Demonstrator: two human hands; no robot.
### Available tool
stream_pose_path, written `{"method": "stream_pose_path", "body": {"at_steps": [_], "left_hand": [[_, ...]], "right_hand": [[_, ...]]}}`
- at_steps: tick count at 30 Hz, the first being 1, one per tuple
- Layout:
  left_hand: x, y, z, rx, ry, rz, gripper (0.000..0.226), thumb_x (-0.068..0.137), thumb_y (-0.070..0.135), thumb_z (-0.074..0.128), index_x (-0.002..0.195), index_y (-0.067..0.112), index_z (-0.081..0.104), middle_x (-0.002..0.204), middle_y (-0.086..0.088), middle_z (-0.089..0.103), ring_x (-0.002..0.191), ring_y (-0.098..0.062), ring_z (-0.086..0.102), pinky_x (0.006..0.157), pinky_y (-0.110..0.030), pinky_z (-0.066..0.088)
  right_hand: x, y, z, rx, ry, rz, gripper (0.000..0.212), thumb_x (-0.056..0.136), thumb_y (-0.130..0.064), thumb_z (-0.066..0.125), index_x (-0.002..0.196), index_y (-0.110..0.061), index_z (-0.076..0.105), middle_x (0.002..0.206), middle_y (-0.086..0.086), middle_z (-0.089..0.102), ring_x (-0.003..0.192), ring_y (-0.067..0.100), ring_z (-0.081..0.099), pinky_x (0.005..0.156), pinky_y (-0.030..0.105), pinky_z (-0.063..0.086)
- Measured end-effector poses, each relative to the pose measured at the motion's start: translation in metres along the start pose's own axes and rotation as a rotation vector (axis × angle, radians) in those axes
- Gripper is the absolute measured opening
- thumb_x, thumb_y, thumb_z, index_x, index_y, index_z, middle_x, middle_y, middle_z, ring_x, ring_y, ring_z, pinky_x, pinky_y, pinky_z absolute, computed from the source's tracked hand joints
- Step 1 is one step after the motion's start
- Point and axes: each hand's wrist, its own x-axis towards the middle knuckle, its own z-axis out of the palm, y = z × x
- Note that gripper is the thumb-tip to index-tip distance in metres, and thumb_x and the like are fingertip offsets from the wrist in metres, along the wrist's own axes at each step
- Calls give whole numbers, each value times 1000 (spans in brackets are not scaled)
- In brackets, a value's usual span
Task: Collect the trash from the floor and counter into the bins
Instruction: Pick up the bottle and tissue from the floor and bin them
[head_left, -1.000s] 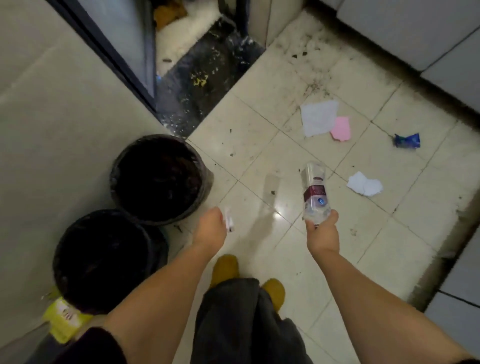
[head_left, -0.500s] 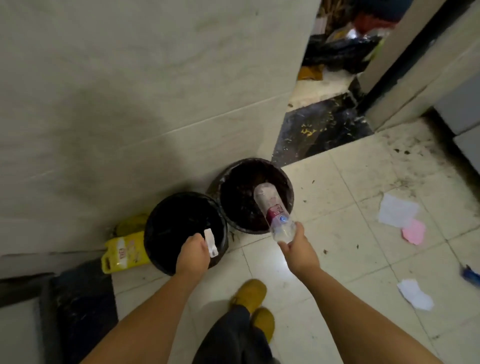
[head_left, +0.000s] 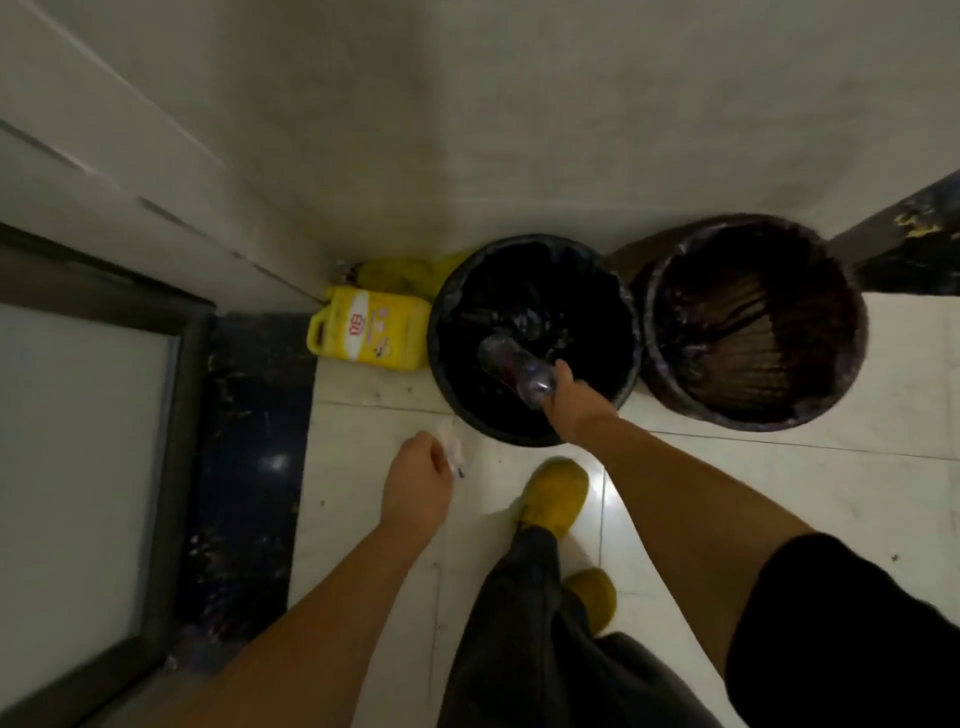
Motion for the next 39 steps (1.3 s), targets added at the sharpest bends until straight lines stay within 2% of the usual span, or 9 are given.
{"method": "stream_pose_path", "body": {"at_steps": [3, 7, 12, 15, 19, 23, 28, 34, 39], "left_hand": [[2, -13, -5, -7, -9, 6, 29, 93, 5, 48, 65, 13, 43, 72, -2, 49, 71, -16, 50, 67, -27, 40], [4, -5, -19, 5, 8, 16, 41, 91, 3, 48, 58, 23, 33, 68, 1, 44, 71, -18, 49, 65, -28, 37], [6, 55, -37, 79, 14, 92, 42, 90, 2, 47, 58, 25, 31, 65, 6, 37, 73, -20, 47, 65, -30, 35], [14, 108, -32, 139, -14, 196, 39, 92, 4, 47, 61, 23, 31, 63, 6, 34, 68, -21, 43, 55, -28, 30], [25, 182, 5, 222, -86, 369, 30, 95, 11, 44, 67, 17, 36, 65, 5, 33, 65, -20, 42, 54, -26, 27], [41, 235, 71, 307, -175, 535, 29, 95, 11, 42, 67, 15, 36, 78, -7, 44, 75, -31, 51, 66, -42, 41], [68, 273, 168, 365, -226, 576, 17, 97, 13, 39, 81, 9, 44, 104, -23, 56, 91, -38, 56, 70, -42, 42], [90, 277, 256, 469, -216, 548, 20, 96, 12, 43, 110, 0, 51, 120, -21, 53, 106, -40, 55, 87, -52, 49], [84, 278, 247, 489, -189, 516, 26, 94, 13, 47, 119, 7, 45, 129, -18, 45, 114, -36, 50, 89, -49, 50]], "right_hand": [[16, -4, 11, -62, -13, 7, 62, 100, -30, 37, 151, -20, 5, 138, 25, 46, 120, 44, 51, 100, 51, 46], [5, -2, 2, -96, -30, 6, 56, 99, -26, 40, 148, -19, 14, 132, 25, 49, 116, 44, 54, 97, 50, 48], [-32, 23, -51, -6, 43, 47, 52, 99, -29, 41, 145, -12, 24, 135, 24, 49, 121, 41, 51, 99, 47, 45], [-54, 62, -82, 57, 107, 70, 46, 98, -26, 42, 140, -11, 32, 137, 22, 49, 123, 39, 50, 102, 46, 45], [-71, 129, -100, 146, 187, 129, 45, 99, -30, 40, 141, -15, 34, 137, 19, 47, 121, 37, 50, 102, 49, 46], [-66, 198, -89, -66, 261, 124, 51, 99, -38, 38, 146, -24, 27, 147, 10, 40, 136, 31, 34, 110, 47, 36], [-35, 230, -62, -50, 269, 78, 42, 99, -37, 38, 140, -27, 42, 145, 7, 43, 141, 28, 26, 119, 56, 7], [-13, 250, -30, -42, 357, -32, 39, 99, -42, 37, 133, -28, 51, 133, 2, 52, 133, 23, 37, 118, 58, 5], [-19, 247, -36, 2, 379, -41, 39, 99, -38, 38, 135, -25, 50, 136, 4, 50, 137, 23, 33, 120, 56, 4]]}}
